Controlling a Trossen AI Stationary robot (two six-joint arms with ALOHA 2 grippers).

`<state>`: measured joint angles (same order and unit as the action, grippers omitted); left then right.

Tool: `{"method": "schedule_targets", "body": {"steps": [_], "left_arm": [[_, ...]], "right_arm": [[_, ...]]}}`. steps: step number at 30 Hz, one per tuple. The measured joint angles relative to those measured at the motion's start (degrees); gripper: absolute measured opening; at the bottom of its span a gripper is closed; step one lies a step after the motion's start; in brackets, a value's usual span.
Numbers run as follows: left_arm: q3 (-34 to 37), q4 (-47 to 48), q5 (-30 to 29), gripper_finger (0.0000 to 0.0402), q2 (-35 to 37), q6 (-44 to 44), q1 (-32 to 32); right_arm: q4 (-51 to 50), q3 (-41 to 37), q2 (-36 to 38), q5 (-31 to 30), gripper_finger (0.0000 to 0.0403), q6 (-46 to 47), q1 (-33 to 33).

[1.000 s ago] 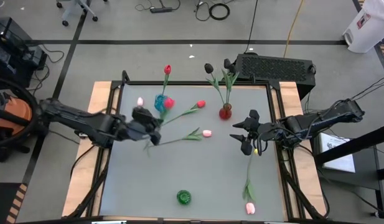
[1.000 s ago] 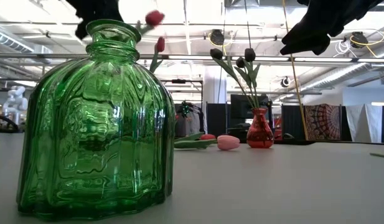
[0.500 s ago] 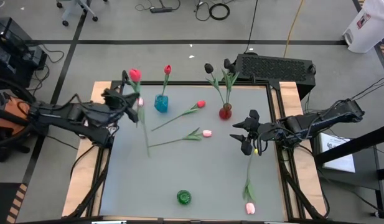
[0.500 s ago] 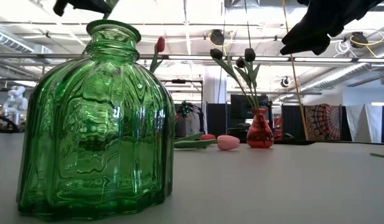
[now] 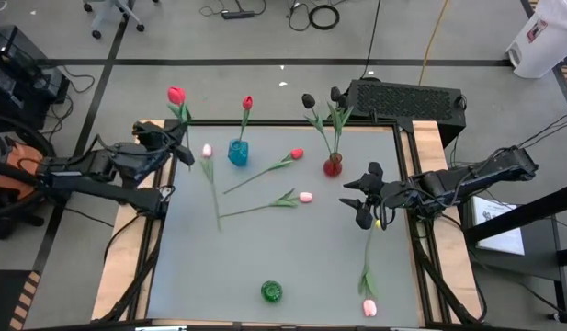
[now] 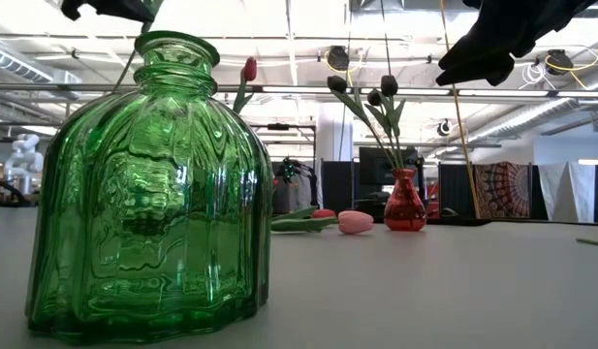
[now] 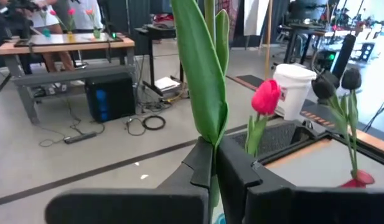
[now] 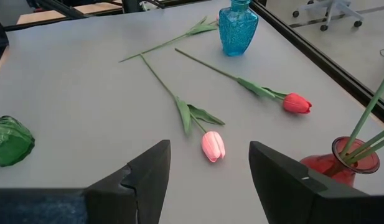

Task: Sort flowers into vase by color
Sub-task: Put the bottom orange tulip into the blue vase

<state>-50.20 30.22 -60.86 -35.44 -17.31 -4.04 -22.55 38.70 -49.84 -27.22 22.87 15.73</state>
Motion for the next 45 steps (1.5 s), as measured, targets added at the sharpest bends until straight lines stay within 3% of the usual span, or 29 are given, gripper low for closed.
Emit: {"method": "schedule_targets", "body": {"steps": [4,10,19,24,33,39,45], "left_arm": [[2.84,-4.05,3.95,0.0015,0.00,0.04,1.41],[9.96,-17.72,7.13,0.0015,0.00,3.28,4.52],[17.34,-31.01,15.83,0.0015,-0.03,7.09,13.36],[17.89,-39.00,21.73,0.0015,0.00,12.19,19.97],[17.89,-47.40,36.31,0.0015,-2.25,13.03,30.82],[17.89,-52.61,43.43,0.0015,-6.52,10.22,34.67],[17.89,-57.27,46.52,0.0015,-10.90,10.11,36.66]], "right_arm": [[0.01,0.00,0.00,-0.07,0.0210,0.02,0.00],[0.00,0.00,0.00,-0.07,0.0210,2.13,0.00],[0.00,0.00,0.00,-0.04,0.0210,3.48,-0.01],[0.00,0.00,0.00,0.00,0.0210,3.48,-0.01],[0.00,0.00,0.00,0.00,0.0210,3.48,-0.02],[0.00,0.00,0.00,-0.02,0.0210,3.48,0.00],[-0.02,0.00,0.00,0.00,0.0210,5.80,0.00]]}}
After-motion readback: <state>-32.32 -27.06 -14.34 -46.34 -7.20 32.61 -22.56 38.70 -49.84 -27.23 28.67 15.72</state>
